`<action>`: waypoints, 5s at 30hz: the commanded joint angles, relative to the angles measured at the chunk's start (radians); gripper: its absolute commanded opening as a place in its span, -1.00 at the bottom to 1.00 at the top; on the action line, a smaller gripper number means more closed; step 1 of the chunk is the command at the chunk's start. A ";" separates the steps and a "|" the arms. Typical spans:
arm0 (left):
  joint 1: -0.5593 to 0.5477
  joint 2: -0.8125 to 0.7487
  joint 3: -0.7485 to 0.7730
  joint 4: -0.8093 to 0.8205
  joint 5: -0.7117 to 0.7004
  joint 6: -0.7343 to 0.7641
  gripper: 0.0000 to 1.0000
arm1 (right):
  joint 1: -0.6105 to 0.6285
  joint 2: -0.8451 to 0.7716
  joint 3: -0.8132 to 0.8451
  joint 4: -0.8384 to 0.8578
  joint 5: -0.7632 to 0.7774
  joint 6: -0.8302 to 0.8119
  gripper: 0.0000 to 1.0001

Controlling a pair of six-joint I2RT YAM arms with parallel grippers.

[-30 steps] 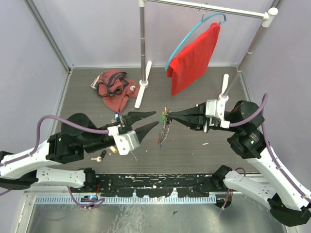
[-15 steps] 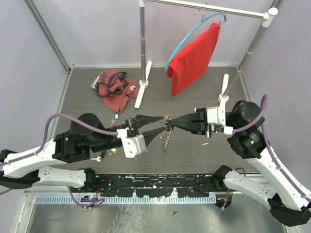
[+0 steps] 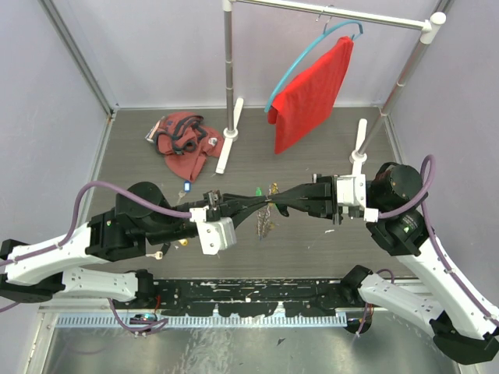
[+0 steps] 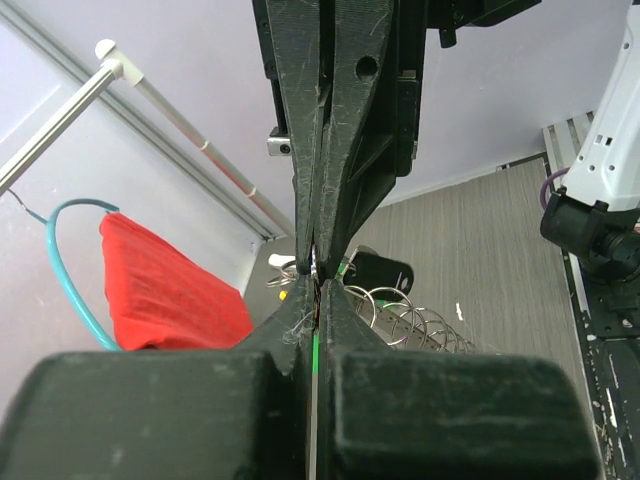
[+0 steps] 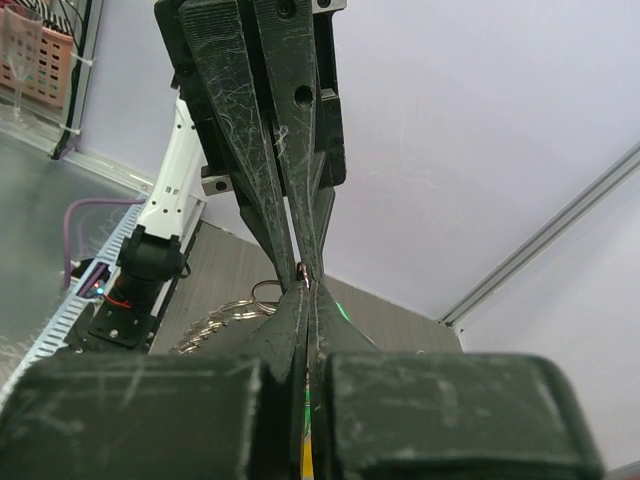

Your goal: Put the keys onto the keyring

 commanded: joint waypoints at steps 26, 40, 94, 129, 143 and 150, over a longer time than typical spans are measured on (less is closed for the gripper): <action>-0.003 0.157 0.346 -0.542 -0.108 0.024 -1.00 | 0.000 0.100 0.307 -0.688 0.090 -0.424 -0.12; -0.003 0.333 0.515 -0.767 -0.224 0.050 -1.00 | 0.000 0.111 0.161 -0.503 0.123 -0.248 -0.15; -0.002 0.319 0.447 -0.630 -0.319 0.045 -0.48 | 0.001 0.113 0.149 -0.519 0.159 -0.292 -0.98; 0.185 -0.057 0.078 -0.167 0.024 -0.188 0.34 | -0.241 0.102 -0.062 0.281 -0.389 0.169 -0.99; 0.186 0.040 0.274 -0.373 0.298 -0.069 0.13 | -0.247 0.181 0.216 -0.447 -0.562 -0.348 -0.99; 0.186 0.111 0.337 -0.427 0.378 -0.033 0.08 | -0.247 0.183 0.224 -0.464 -0.547 -0.350 -0.98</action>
